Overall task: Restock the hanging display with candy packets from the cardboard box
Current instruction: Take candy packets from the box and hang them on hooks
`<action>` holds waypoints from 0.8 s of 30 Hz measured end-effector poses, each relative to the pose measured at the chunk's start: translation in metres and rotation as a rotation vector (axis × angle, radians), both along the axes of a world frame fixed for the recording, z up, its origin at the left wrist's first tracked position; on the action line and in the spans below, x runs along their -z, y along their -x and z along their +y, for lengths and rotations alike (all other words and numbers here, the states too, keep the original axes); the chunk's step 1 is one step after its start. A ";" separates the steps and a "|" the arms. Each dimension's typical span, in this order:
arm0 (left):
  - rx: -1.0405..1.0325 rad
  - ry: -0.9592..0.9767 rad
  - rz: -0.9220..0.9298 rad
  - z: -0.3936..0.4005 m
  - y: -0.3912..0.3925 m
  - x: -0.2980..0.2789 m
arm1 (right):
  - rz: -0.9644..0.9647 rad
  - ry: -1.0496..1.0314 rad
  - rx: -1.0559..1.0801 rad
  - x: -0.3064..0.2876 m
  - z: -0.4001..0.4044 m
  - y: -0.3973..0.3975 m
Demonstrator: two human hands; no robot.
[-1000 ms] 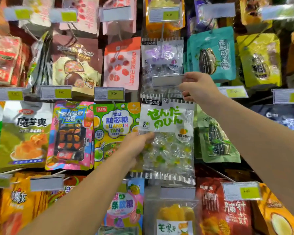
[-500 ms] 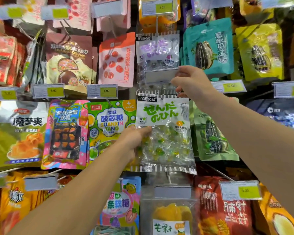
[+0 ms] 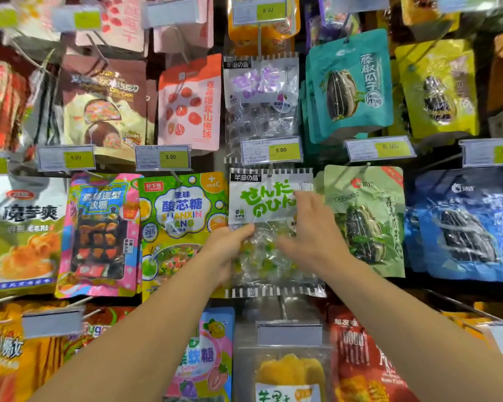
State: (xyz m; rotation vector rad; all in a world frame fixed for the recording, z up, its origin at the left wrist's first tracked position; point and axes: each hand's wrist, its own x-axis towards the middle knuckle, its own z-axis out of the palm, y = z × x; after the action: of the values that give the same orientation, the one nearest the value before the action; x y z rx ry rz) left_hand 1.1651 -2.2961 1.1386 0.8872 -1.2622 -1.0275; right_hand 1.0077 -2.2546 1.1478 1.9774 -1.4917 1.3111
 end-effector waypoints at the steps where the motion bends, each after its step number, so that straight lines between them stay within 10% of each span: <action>1: -0.003 0.008 0.001 0.001 -0.002 0.001 | 0.041 -0.040 0.049 0.008 -0.004 -0.002; 13: -0.212 0.164 -0.474 0.003 -0.026 0.025 | -0.035 -0.126 0.139 0.021 -0.035 -0.010; 24: -0.231 0.173 -0.517 0.005 -0.043 0.034 | 0.017 -0.259 0.169 0.038 -0.034 -0.017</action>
State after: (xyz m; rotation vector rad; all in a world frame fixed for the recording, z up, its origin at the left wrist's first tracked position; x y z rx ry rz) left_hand 1.2081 -2.2916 1.1042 1.1750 -1.6031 -0.5079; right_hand 1.0248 -2.2888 1.1093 1.9531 -1.8559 1.0749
